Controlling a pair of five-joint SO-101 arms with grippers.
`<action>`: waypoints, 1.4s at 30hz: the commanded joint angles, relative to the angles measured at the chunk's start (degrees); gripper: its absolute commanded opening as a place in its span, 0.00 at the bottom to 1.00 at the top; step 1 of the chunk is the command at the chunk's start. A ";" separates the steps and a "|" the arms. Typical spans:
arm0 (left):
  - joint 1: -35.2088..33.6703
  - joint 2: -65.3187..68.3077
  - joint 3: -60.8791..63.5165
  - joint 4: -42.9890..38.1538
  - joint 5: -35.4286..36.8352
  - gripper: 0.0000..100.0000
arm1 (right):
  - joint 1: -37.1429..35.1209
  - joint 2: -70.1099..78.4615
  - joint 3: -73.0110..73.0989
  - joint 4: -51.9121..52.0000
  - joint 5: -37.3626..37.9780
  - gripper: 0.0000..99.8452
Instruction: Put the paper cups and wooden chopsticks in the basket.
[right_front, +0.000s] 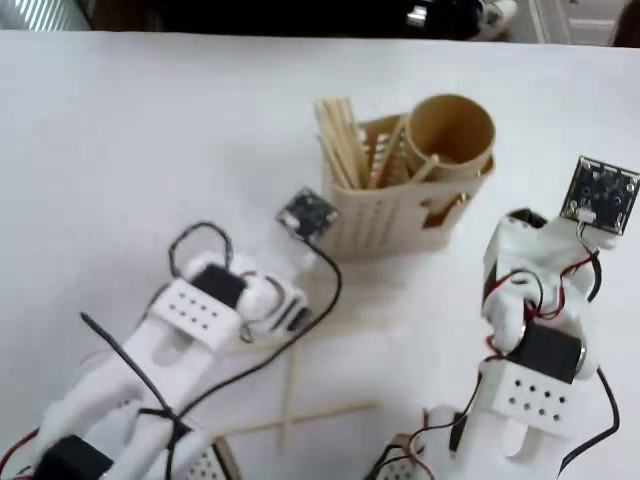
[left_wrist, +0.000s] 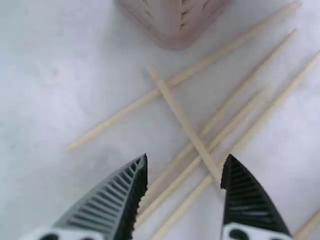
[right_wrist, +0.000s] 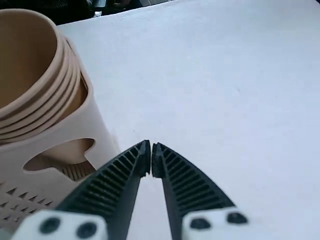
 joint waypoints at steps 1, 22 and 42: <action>1.10 -1.45 -0.53 -1.93 0.79 0.24 | 0.66 -1.36 -1.76 -0.13 0.44 0.02; 5.05 26.51 -14.86 1.23 3.52 0.10 | 0.57 -1.36 -1.67 -0.13 0.35 0.02; 0.57 -1.45 -13.63 12.75 -12.22 0.02 | 0.57 -1.36 -1.67 -0.13 0.35 0.02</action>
